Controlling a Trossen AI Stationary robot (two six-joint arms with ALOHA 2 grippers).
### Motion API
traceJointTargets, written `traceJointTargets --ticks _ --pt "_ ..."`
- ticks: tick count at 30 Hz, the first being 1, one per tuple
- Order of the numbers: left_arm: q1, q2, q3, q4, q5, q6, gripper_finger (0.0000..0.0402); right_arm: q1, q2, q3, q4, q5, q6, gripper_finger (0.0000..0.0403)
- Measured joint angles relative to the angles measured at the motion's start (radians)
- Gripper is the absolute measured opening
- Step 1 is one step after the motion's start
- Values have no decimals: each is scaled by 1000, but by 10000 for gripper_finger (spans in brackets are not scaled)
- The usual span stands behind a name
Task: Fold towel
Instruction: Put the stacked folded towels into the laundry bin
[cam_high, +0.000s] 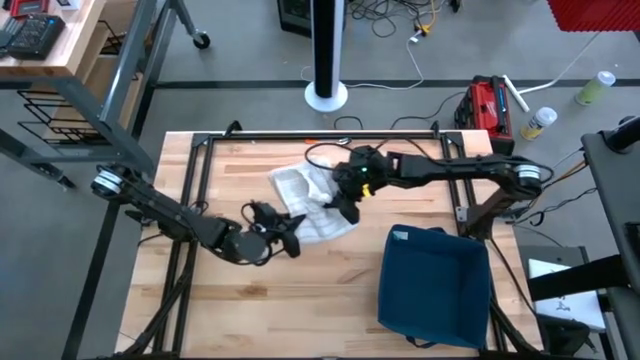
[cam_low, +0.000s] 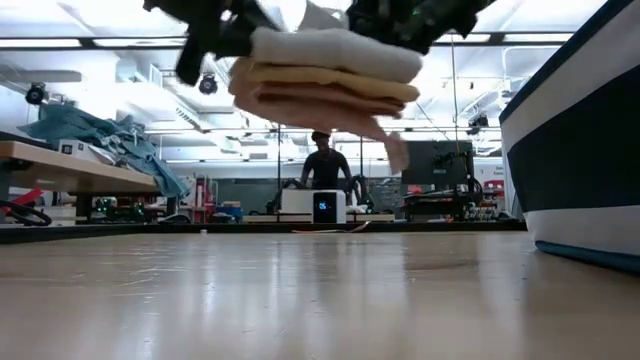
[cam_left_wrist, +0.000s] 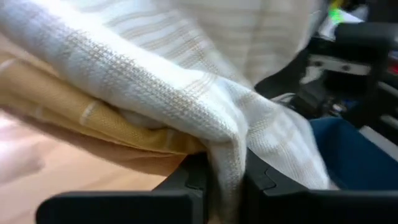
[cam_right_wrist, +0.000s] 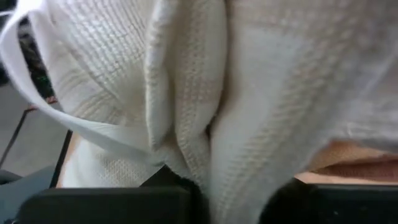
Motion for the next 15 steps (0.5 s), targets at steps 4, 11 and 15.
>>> traceJointTargets --ticks 4,11,15 --pt "44 28 90 9 105 164 27 7 -73 -11 -92 40 -8 45" --pt "119 129 256 21 292 367 27 46 -202 -29 -238 80 14 45" --pt "146 175 283 104 405 402 27 70 -295 -55 -326 85 58 45"
